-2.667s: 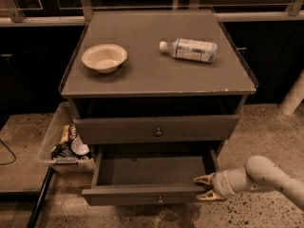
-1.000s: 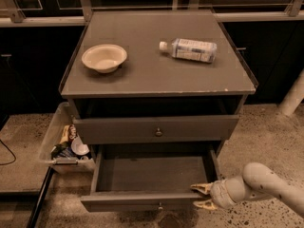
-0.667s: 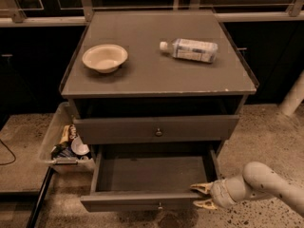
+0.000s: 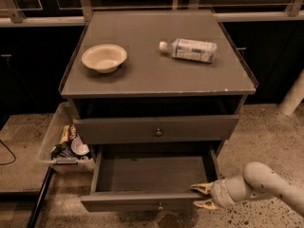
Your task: Open middle drawer
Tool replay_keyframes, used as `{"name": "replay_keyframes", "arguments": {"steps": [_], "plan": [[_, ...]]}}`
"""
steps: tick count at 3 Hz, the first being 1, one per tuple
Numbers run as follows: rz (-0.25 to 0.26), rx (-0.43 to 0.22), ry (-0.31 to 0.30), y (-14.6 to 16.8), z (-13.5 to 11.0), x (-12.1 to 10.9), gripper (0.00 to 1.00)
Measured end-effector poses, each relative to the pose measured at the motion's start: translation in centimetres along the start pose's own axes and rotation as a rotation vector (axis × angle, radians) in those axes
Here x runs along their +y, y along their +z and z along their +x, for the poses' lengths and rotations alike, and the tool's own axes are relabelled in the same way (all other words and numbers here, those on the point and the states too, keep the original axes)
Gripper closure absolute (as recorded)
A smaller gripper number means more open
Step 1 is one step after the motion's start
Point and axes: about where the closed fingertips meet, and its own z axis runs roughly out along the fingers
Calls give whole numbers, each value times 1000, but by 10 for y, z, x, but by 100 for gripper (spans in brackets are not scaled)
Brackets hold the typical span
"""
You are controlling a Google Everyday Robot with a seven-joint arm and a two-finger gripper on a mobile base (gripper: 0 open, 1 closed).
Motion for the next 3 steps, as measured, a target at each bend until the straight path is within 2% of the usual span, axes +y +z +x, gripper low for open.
{"name": "replay_keyframes", "arguments": {"steps": [1,2,3], "plan": [[-28,-32,26,9,5,7,34],[-28,-32,26,7,3,4,11],[-36,-34,33,5,3,11,12]]}}
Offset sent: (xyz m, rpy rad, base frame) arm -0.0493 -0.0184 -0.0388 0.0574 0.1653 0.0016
